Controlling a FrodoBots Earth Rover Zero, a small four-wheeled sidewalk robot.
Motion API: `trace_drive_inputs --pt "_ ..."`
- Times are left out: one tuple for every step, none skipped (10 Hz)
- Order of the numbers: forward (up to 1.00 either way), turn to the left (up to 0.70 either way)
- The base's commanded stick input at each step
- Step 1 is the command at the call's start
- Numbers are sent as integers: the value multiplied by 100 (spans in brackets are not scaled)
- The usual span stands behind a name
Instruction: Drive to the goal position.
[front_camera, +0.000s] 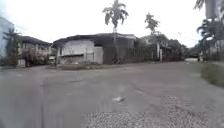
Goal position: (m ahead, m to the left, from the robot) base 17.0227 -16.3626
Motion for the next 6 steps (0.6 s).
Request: trace_drive_inputs --pt "100 -22" --pt "100 -22" --pt "100 -22" --pt "100 -22" --pt "100 -22" --pt "100 -22"
